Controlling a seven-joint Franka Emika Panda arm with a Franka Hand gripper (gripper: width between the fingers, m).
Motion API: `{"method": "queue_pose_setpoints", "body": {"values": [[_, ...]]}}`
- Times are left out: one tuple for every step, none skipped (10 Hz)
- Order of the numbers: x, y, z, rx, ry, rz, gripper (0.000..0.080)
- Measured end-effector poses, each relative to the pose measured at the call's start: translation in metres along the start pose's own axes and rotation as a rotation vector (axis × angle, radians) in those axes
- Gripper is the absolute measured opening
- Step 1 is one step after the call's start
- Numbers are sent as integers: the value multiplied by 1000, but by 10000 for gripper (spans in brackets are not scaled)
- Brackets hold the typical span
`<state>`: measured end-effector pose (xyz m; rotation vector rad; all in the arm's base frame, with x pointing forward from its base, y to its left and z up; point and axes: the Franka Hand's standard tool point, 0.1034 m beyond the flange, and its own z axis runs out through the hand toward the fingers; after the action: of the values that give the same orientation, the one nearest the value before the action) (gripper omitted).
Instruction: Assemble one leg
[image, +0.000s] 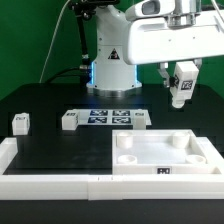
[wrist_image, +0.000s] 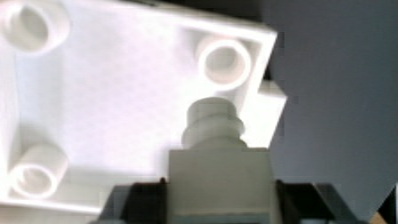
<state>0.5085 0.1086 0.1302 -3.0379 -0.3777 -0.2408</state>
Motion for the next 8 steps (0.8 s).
{"method": "queue_pose_setpoints", "body": {"values": [[19,12,3,13,10,-45,291],[20,12,4,13,13,-27,291],[18,11,4,13,11,-30,291],[18,12,5,13,11,-29,291],[18,12,5,13,10,-29,291],[18,12,6,13,10,-29,291],[17,12,9,13,11,-26,291],[27,13,12,16,11,-26,291]]}}
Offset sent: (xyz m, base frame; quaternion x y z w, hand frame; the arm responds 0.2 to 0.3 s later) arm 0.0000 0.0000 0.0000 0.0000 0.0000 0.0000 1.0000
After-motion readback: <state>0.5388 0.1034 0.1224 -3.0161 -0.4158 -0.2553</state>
